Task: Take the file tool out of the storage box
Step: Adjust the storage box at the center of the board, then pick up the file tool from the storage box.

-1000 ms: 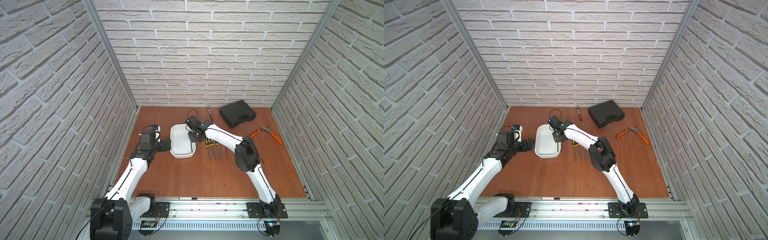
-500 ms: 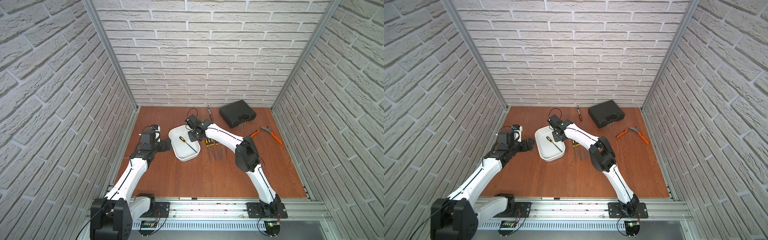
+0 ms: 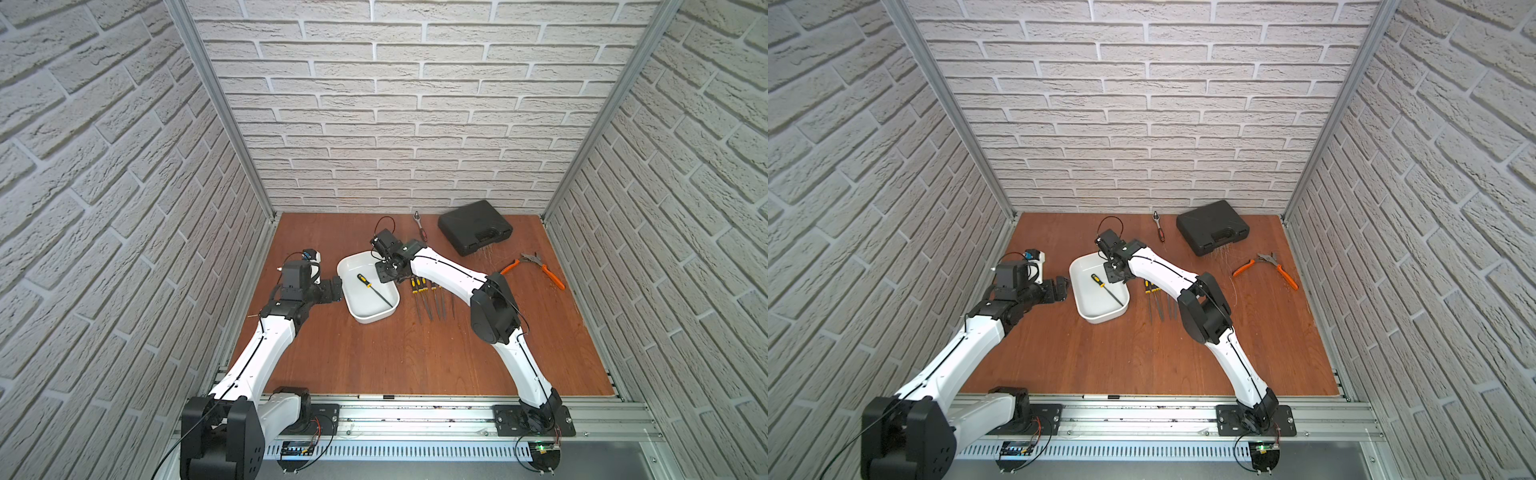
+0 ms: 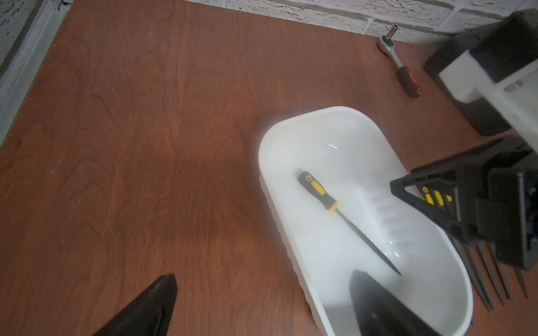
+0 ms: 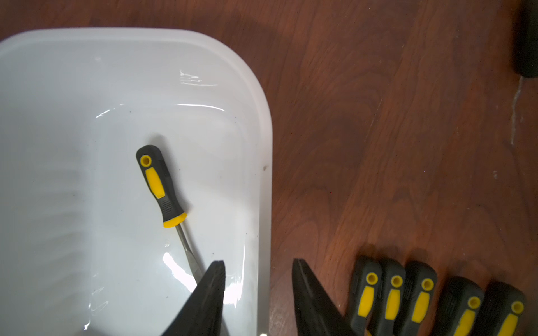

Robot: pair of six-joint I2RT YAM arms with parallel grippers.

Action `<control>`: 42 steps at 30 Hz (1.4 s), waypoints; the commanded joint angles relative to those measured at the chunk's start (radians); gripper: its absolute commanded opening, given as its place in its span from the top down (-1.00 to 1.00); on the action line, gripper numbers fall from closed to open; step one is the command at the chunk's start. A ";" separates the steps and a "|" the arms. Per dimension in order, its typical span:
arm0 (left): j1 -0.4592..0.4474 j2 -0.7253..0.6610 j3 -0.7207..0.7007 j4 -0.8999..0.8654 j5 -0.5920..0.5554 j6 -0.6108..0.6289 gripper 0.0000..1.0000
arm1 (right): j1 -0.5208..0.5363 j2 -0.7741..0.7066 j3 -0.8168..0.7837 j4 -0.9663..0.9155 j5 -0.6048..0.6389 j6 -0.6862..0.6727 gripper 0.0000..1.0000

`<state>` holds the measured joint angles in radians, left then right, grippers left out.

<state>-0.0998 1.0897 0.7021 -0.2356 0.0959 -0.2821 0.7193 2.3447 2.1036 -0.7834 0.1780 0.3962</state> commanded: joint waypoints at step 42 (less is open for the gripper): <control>0.033 -0.010 0.007 0.008 -0.003 -0.039 -0.97 | 0.064 0.298 0.277 0.110 -0.177 -0.218 0.33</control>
<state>-0.0727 1.0855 0.7021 -0.2359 0.0940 -0.3176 0.7773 2.6148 2.3463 -0.6765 -0.0216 0.1783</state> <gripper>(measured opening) 0.985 0.366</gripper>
